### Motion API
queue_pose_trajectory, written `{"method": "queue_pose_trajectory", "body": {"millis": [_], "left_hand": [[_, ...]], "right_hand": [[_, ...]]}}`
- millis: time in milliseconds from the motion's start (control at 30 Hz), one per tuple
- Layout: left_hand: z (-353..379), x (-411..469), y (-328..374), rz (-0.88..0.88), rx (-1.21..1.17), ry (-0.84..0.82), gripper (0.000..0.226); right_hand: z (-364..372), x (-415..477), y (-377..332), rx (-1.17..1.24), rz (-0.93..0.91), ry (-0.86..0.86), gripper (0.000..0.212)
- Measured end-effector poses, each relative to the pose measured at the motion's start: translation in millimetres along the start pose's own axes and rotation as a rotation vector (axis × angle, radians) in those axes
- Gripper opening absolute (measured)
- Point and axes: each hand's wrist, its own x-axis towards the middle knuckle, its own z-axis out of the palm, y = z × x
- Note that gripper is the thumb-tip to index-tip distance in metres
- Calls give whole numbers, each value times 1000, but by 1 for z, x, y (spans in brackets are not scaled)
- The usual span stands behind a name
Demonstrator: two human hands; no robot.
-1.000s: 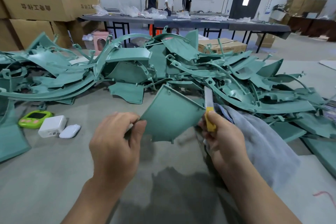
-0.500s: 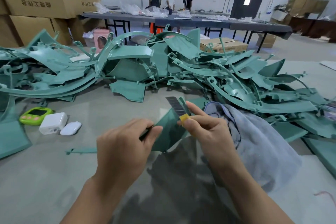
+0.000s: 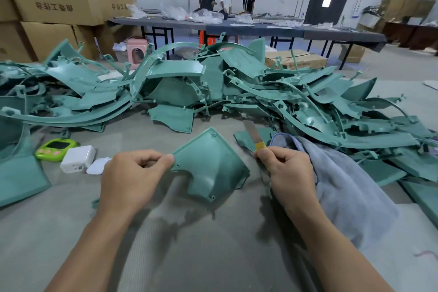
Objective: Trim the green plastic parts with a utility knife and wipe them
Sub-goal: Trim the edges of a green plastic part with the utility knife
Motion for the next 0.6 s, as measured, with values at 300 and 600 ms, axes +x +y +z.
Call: {"method": "queue_pose_trajectory", "body": {"millis": [300, 600], "left_hand": [[26, -26, 27, 183, 120, -204, 49], [35, -28, 25, 198, 82, -115, 41]], "right_hand": [[11, -44, -39, -230, -303, -223, 45], [-8, -23, -39, -394, -289, 27, 48]]}}
